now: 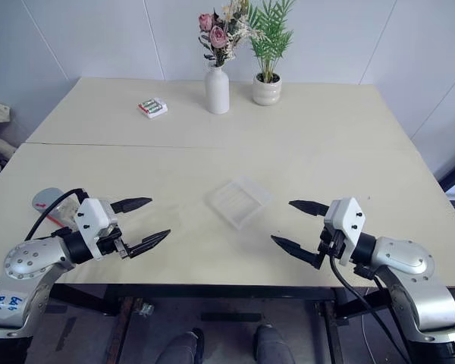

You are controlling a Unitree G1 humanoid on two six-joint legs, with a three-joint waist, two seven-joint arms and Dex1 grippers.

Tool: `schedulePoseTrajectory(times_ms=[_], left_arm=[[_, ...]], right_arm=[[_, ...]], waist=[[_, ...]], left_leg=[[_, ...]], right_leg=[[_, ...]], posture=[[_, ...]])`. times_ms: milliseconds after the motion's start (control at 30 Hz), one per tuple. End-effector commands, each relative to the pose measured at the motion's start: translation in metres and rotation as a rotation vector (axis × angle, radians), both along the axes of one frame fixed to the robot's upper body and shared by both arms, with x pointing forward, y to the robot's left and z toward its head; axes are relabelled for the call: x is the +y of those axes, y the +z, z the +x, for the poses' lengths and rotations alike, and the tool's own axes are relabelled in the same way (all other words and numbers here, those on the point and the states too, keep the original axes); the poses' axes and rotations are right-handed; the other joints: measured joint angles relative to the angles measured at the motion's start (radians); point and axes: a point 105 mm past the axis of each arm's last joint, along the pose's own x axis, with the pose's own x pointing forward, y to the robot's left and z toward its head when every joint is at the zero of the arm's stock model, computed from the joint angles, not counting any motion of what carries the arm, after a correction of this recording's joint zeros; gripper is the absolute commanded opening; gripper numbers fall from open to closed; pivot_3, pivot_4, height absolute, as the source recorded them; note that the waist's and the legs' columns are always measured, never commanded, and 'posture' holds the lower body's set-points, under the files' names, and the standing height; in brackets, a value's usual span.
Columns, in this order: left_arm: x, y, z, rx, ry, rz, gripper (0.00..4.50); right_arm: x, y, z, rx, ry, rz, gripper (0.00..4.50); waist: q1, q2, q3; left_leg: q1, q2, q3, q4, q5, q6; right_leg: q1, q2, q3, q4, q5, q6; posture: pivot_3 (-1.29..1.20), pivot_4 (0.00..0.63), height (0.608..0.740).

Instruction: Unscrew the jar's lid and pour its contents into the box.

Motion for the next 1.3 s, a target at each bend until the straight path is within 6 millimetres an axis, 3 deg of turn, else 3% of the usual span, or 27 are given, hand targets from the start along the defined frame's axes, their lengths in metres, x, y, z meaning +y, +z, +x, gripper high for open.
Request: schedulePoseTrajectory(times_ms=[33,200,367,567,700,833,1067,1300], left_arm=[[-0.006,0.016,-0.005,-0.049,-0.025,-0.014,4.45],[-0.001,0.018,-0.009,-0.058,0.042,-0.049,4.45],[0.007,0.004,-0.034,-0.039,0.128,-0.081,4.45],[0.045,-0.016,-0.08,-0.028,0.533,-0.264,4.45],[0.065,-0.018,-0.091,-0.039,0.653,-0.33,4.45],[0.113,-0.033,-0.101,-0.076,0.908,-0.43,4.45],[0.136,-0.028,-0.085,-0.155,0.97,-0.46,4.45],[0.136,-0.024,-0.065,-0.189,0.952,-0.442,4.45]], right_arm=[[0.003,0.009,-0.001,-0.042,0.033,0.005,4.5],[0.013,0.007,0.011,-0.042,0.097,0.01,4.5],[0.036,0.017,0.021,-0.058,0.215,0.056,4.5],[0.078,0.042,0.028,-0.112,0.445,0.097,4.5],[0.092,0.049,0.026,-0.132,0.515,0.098,4.5],[0.108,0.064,0.024,-0.167,0.606,0.111,4.5],[0.118,0.061,0.022,-0.175,0.63,0.109,4.5],[0.123,0.064,0.027,-0.207,0.604,0.124,4.5]], waist=[[0.0,0.0,0.0],[-0.006,0.0,0.0],[-0.023,0.0,0.0],[-0.039,-0.001,0.0],[-0.022,-0.001,0.0],[-0.039,0.0,0.0],[-0.049,-0.003,-0.002],[-0.053,-0.003,-0.002]], left_leg=[[0.0,0.0,0.0,0.0,0.0,0.0],[0.0,0.0,0.001,0.001,0.0,0.0],[0.0,0.001,0.003,0.001,-0.001,0.001],[0.001,0.004,0.005,0.002,-0.002,0.002],[-0.001,0.007,0.002,0.007,-0.002,0.001],[-0.002,0.012,0.008,0.01,-0.004,0.0],[-0.003,0.015,0.012,0.005,-0.006,0.001],[-0.002,0.016,0.015,0.001,-0.006,0.001]], right_leg=[[0.0,0.0,0.0,0.0,0.0,0.0],[0.0,0.0,0.001,0.0,0.002,0.0],[0.0,0.001,0.003,-0.001,0.002,0.0],[0.0,0.003,0.005,-0.002,0.003,0.0],[0.0,0.01,0.004,-0.003,0.005,-0.004],[0.004,0.012,0.005,-0.018,0.014,-0.01],[0.002,0.013,0.006,-0.025,0.016,-0.009],[-0.004,0.014,0.009,-0.016,0.016,-0.007]], posture=[[0.0,0.15,0.74],[0.0,0.15,0.74],[0.0,0.15,0.74],[0.0,0.15,0.74],[0.0,0.15,0.74],[0.0,0.15,0.74],[0.0,0.15,0.74],[0.0,0.15,0.74]])
